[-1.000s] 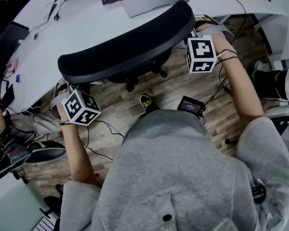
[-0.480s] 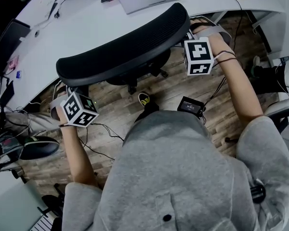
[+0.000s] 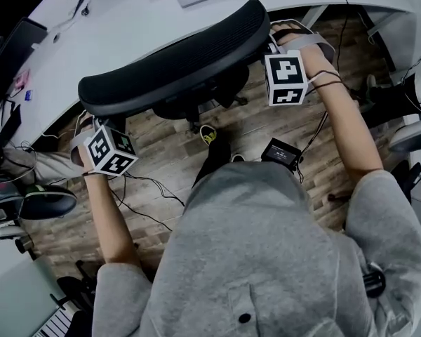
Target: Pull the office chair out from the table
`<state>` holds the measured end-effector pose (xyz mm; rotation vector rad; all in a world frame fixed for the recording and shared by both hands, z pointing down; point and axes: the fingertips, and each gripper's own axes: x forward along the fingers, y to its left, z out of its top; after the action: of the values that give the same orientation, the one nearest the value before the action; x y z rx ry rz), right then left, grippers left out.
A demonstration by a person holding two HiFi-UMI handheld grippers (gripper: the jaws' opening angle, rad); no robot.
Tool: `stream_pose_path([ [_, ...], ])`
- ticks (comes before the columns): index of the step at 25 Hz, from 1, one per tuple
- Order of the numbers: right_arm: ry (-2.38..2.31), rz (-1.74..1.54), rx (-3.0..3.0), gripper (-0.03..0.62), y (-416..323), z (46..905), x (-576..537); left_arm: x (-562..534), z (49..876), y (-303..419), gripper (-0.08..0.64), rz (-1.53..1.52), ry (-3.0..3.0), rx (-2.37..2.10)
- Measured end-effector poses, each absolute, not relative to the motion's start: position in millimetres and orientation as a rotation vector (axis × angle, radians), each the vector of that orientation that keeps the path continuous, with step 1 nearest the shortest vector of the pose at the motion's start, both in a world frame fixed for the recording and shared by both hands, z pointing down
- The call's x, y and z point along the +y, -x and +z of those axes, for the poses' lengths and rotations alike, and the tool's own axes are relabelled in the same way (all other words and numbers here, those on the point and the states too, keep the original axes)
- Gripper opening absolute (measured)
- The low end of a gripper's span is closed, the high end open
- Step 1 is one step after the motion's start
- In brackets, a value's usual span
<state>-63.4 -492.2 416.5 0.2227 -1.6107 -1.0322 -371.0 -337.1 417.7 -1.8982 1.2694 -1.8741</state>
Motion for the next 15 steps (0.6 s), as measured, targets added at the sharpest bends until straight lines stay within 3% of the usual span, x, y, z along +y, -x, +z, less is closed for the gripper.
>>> stream_pose_path([
  [15,-0.253,-1.001,-1.602,0.107,39,418,-452,-316,418,354,0.115,-1.854,1.915,1.198],
])
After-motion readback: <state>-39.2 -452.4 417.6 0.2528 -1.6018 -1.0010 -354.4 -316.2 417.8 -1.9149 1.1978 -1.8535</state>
